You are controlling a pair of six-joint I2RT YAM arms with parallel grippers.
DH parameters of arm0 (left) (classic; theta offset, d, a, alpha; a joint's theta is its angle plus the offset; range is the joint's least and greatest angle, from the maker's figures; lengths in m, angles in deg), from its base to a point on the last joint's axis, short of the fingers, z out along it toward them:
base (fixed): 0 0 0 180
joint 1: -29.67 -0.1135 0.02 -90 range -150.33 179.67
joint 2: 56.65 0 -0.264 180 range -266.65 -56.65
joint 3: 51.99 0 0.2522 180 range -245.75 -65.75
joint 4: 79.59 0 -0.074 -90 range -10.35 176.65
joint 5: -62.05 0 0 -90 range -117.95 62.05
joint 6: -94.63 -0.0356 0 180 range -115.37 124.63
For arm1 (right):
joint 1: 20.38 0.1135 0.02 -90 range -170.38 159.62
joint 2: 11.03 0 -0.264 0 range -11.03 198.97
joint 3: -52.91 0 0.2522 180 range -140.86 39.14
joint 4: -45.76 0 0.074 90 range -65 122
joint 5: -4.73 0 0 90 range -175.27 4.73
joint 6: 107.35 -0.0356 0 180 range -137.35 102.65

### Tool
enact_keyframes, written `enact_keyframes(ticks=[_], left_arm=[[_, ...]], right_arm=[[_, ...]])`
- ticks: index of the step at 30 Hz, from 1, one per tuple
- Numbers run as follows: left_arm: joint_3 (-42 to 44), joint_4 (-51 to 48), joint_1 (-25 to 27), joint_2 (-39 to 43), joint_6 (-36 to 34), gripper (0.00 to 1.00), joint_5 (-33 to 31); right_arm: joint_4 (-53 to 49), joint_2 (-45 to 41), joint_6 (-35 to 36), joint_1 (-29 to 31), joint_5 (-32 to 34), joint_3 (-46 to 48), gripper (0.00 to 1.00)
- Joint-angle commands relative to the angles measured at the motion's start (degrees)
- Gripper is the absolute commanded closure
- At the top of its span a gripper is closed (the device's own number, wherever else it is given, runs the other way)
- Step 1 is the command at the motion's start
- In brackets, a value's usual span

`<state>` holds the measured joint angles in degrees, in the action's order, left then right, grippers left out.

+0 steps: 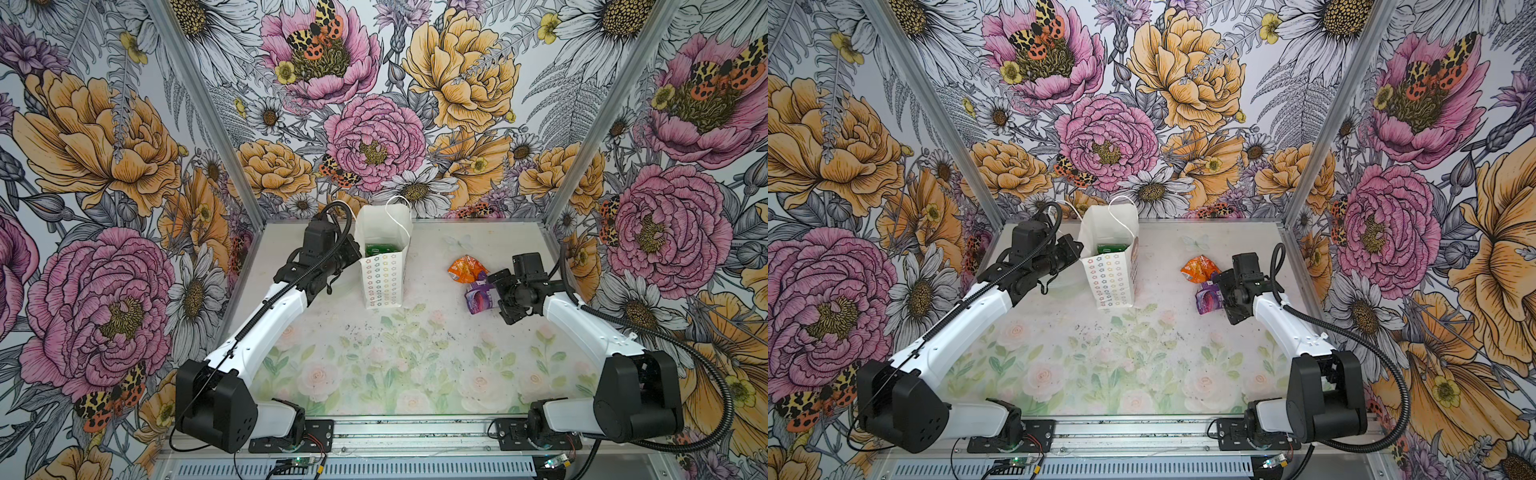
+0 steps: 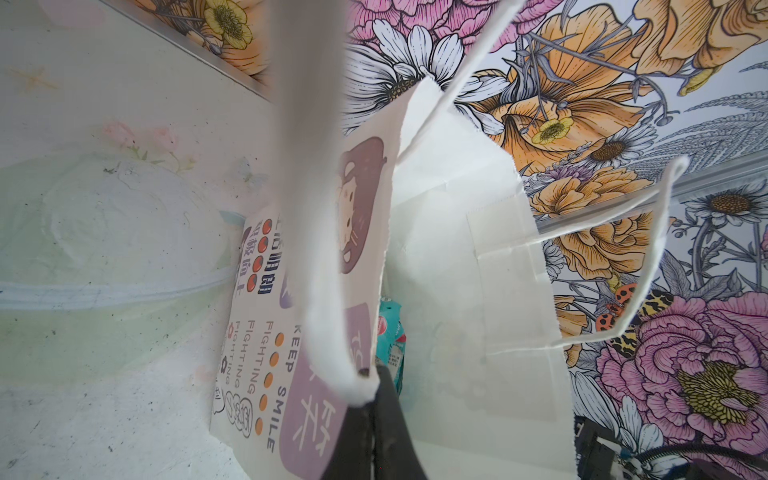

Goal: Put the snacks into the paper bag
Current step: 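Lower the right gripper and grasp the purple packet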

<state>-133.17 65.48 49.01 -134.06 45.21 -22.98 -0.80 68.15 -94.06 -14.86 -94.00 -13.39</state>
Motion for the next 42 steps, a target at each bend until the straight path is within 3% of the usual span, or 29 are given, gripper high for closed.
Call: enact_keyframes(ticks=[1, 42], left_arm=[[-1.1, -0.6, 0.4, -0.5, 0.2, 1.00, 0.6], [-1.0, -0.7, 0.2, -1.1, 0.2, 1.00, 0.5]], right_arm=[[3.5, 2.0, -0.7, -0.6, -1.8, 0.6, 0.00], [7.0, 16.1, 3.3, -3.1, -4.3, -3.0, 0.01]])
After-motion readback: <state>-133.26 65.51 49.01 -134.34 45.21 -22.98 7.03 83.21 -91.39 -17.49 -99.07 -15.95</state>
